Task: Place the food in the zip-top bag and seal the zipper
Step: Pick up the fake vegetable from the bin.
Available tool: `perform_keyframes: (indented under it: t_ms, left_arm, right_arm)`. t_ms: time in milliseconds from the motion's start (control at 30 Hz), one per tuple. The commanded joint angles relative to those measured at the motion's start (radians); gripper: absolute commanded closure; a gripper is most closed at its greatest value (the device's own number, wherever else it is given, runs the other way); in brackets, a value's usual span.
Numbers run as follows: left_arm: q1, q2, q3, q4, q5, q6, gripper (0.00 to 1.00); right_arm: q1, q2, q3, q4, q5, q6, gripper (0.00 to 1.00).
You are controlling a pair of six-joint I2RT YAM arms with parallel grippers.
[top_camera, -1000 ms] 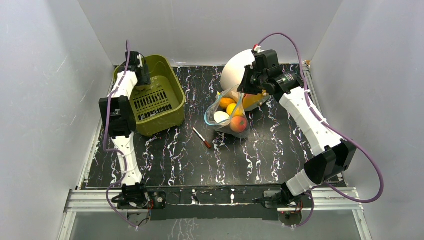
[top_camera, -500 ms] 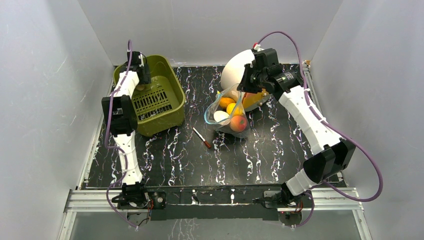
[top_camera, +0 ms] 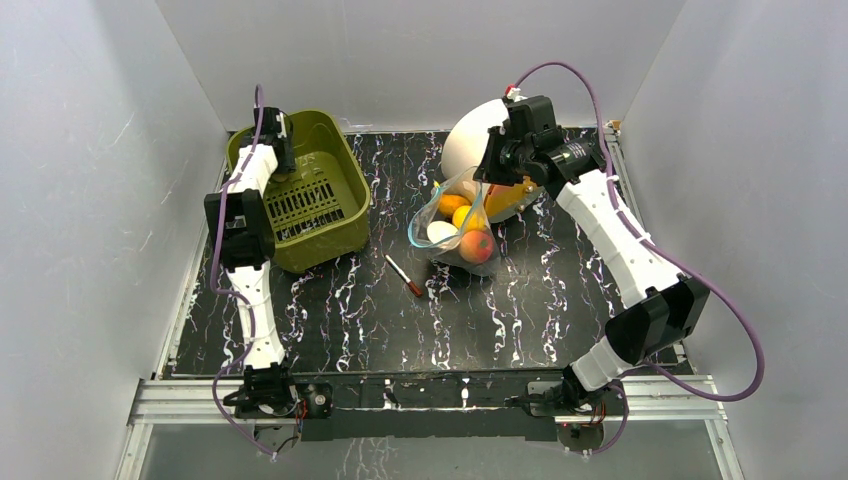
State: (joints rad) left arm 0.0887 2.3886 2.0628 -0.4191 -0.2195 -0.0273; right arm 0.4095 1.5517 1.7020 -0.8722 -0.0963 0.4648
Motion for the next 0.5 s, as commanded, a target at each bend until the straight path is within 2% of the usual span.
perform_keyframes:
  t_ms: [0, 300, 467]
  left_arm:
    - [0.005, -0.023, 0.030, -0.017, 0.004, -0.001, 0.64]
    - [0.006, -0.100, 0.010, -0.062, -0.005, -0.075, 0.69]
    - [0.003, -0.172, -0.048, -0.087, 0.038, -0.144, 0.69]
  right_arm:
    - [-0.008, -0.004, 0.073, 0.055, 0.011, 0.000, 1.00]
    - [-0.008, -0.021, 0.048, 0.068, 0.003, 0.013, 1.00]
    - [-0.008, -0.031, 0.030, 0.081, -0.011, 0.020, 1.00]
